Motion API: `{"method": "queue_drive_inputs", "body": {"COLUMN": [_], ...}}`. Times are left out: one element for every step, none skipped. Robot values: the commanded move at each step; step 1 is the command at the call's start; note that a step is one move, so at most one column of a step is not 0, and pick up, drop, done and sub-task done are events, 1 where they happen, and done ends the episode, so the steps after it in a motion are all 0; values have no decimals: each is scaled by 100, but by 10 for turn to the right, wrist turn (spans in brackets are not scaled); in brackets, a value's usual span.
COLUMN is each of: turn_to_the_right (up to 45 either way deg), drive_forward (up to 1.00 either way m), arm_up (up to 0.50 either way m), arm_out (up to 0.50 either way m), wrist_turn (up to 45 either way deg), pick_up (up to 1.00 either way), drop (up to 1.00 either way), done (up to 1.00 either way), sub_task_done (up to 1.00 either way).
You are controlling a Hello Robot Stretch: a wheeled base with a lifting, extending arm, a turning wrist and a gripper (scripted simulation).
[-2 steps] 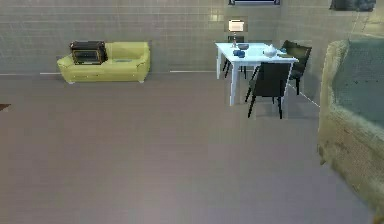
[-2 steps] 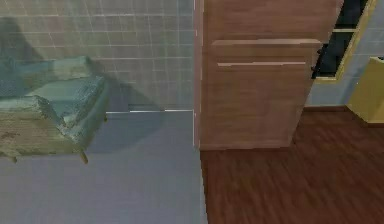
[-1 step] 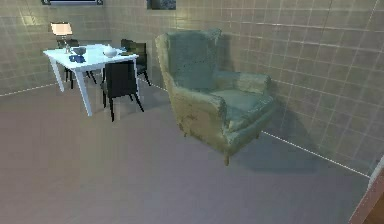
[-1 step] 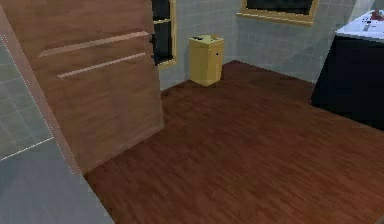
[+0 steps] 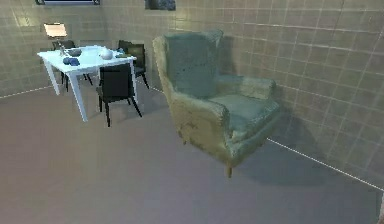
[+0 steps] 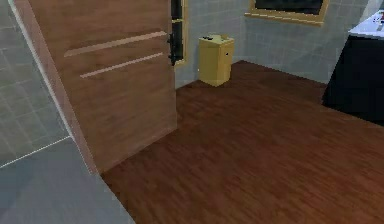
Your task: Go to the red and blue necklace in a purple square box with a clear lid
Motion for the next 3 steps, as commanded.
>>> {"method": "queue_drive_inputs", "body": {"turn_to_the_right": [-450,-390,0], "drive_forward": [0,0,20], "arm_up": [0,0,0], "arm_out": [0,0,0], "wrist_turn": [0,0,0], "pick_up": [0,0,0], "drop": [0,0,0], "done": [0,0,0], "sub_task_done": [0,0,0]}}
